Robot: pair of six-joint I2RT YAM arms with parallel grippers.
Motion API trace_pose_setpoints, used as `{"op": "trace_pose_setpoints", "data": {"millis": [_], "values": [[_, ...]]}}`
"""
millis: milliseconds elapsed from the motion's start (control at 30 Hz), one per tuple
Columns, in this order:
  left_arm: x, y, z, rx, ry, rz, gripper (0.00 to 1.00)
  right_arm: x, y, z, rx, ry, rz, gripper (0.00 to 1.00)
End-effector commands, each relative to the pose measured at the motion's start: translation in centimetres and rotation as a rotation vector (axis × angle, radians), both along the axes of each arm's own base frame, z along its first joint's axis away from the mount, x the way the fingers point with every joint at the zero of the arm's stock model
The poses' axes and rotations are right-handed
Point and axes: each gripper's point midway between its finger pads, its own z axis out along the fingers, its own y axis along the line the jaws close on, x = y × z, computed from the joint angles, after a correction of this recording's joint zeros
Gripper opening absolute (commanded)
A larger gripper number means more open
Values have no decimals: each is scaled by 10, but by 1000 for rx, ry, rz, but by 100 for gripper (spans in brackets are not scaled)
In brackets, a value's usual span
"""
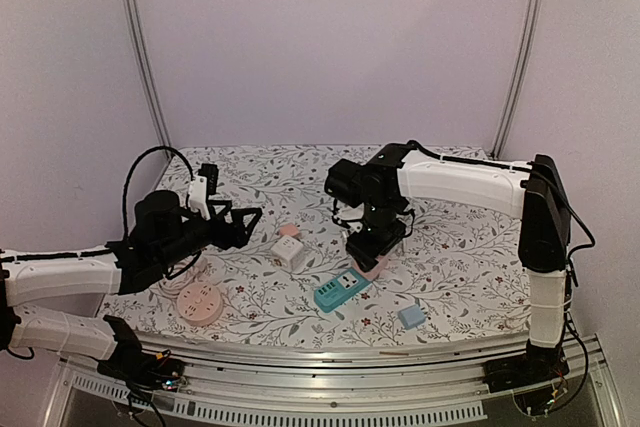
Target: Insert the plug
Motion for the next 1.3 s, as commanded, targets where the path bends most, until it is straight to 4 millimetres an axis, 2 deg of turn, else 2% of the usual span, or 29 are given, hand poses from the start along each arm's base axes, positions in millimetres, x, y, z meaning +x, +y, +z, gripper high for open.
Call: {"op": "trace_pose_setpoints", "data": {"millis": [0, 500, 1067, 1267], "values": [[0, 5, -5, -2, 13, 4, 93, 0, 10, 0, 32, 10, -5, 0], [0, 6, -5, -7, 13, 3, 93, -1, 9, -10, 23, 16, -18, 0], [0, 6, -5, -9, 14, 2, 93, 19, 2, -16, -4, -52, -103, 0], [0, 6, -5, -11, 13, -1, 93, 9, -8, -17, -38, -11, -81, 0]]}}
